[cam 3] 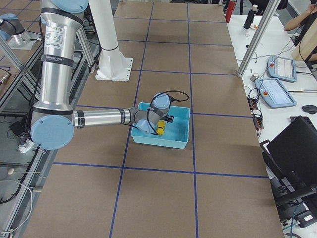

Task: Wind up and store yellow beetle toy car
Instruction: 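Lower the car into the blue bin and open the right gripper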

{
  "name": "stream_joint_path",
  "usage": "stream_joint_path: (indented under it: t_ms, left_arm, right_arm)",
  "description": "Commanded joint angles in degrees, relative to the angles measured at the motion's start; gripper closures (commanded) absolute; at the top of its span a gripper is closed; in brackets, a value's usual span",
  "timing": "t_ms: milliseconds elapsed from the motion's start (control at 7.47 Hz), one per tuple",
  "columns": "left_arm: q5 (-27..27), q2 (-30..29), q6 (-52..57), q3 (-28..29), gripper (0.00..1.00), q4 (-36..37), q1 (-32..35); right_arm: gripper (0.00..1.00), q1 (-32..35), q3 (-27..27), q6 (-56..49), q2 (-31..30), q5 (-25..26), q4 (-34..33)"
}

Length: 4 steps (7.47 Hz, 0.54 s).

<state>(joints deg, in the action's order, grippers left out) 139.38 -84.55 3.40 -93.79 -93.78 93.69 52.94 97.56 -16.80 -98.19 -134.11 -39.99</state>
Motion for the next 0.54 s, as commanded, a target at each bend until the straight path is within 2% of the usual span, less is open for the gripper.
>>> stream_joint_path:
  t_ms: [0, 134, 401]
  left_arm:
    - [-0.1, 0.0, 0.2, 0.0, 0.0, 0.0, 0.0]
    - [-0.1, -0.1, 0.1, 0.0, 0.0, 0.0, 0.0]
    - [0.0, -0.2, 0.1, 0.0, 0.0, 0.0, 0.0]
  right_arm:
    - [0.01, 2.3, 4.3, 2.4, -1.1, -0.9, -0.1]
    - [0.01, 5.6, 8.1, 8.1, -2.9, -1.5, -0.4]
    - [0.01, 12.2, 11.4, 17.4, -3.9, -1.5, -2.3]
